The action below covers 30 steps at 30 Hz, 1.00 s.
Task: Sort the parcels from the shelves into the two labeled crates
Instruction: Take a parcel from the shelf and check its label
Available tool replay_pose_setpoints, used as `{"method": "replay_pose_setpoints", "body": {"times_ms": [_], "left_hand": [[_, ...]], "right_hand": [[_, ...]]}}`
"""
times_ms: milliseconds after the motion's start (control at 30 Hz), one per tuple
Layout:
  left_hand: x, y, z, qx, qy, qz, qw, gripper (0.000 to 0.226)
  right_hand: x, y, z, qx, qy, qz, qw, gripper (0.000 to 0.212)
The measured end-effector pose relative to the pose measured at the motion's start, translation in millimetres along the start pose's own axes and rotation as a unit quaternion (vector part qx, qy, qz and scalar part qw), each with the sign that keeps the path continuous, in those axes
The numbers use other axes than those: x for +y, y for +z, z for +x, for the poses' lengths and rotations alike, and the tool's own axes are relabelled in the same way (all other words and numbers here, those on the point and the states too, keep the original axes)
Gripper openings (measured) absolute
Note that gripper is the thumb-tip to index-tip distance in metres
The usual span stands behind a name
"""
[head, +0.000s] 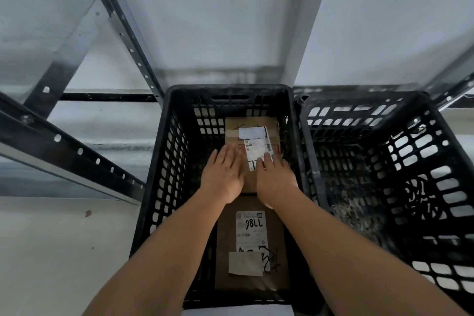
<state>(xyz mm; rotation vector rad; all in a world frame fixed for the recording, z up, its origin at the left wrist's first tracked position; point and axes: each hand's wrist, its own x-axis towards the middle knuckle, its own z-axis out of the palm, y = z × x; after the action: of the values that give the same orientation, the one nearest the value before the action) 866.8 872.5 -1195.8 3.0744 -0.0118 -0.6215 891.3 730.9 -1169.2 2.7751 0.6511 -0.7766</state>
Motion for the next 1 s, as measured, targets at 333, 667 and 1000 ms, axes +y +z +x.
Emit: {"method": "replay_pose_setpoints", "body": {"times_ms": [333,667,1000], "left_hand": [[6.4,-263.6,-99.4,0.092,-0.041,0.041,0.994,0.067],[55.3,-612.6,-268.9,0.297,-0.049,0.04,0.953,0.074],[178.9,-815.0,-449.4,0.527,-0.014,0.032,0.849,0.074]], "right_hand": [[36.5,-215.0,-135.0,0.125,0.021,0.0,0.992,0.065],[94.2,-521.1,-382.5,0.286,0.081,0.003,0.955,0.066],[187.7,-668.0,-649.6,0.472,0.119,-0.028,0.873,0.067]]}}
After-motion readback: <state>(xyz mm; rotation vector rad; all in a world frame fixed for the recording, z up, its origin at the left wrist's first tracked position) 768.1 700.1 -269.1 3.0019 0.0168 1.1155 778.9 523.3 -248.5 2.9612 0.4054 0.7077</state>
